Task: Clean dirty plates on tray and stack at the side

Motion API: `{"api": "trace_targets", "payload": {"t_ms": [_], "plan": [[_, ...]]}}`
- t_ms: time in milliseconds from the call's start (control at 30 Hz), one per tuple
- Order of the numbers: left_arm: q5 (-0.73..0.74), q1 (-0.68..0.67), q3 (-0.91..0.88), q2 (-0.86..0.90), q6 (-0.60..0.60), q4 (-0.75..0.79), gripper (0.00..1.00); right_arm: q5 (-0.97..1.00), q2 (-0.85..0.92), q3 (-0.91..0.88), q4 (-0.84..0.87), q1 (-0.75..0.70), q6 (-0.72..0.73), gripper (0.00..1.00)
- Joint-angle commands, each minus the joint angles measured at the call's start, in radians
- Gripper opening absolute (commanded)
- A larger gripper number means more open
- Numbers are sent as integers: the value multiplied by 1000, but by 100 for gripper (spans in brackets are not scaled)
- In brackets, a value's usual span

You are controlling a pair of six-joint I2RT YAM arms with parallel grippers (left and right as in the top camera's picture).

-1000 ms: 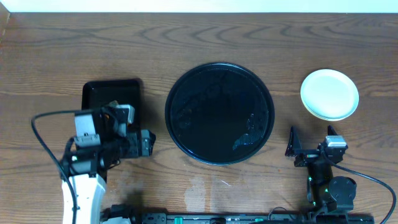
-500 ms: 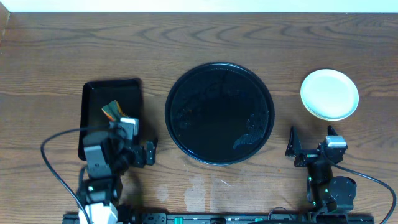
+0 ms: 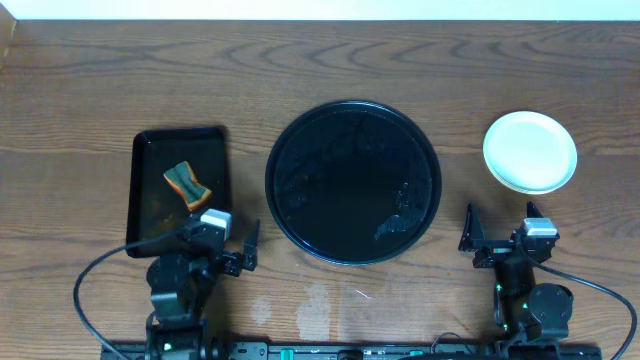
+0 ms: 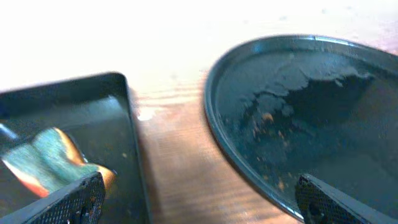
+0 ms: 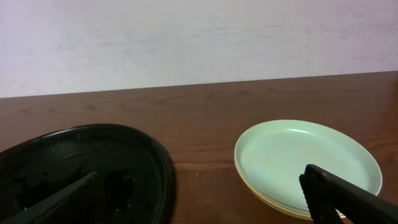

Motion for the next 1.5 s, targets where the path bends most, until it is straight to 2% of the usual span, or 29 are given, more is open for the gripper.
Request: {"api": "trace_targets", "payload": {"t_ms": [0,433,533,833,1067,1300,1467], "plan": [[-58,-6,-13,-89,3,-32,98,10,-6,-2,-5,-10,-13,99],[-196,-9,-13,-283,-56,-69,98,10,-6,-2,-5,-10,-13,99],[-218,-9,-13,-285,-97,-73,98,10,-6,-2,-5,-10,-13,99],[-222,-9,-13,-285,-104,-73,99,10,-6,-2,-5,-10,-13,99],[-390,-9,-13,-285,-279,-87,98,10,-6,-2,-5,-10,-13,99],[-394,-9,-13,-285,-278,-90,98,10,-6,-2,-5,-10,-13,99],[-393,-24,-13,-285,-224,-90,98,10,-6,-2,-5,-10,-13,99]]}}
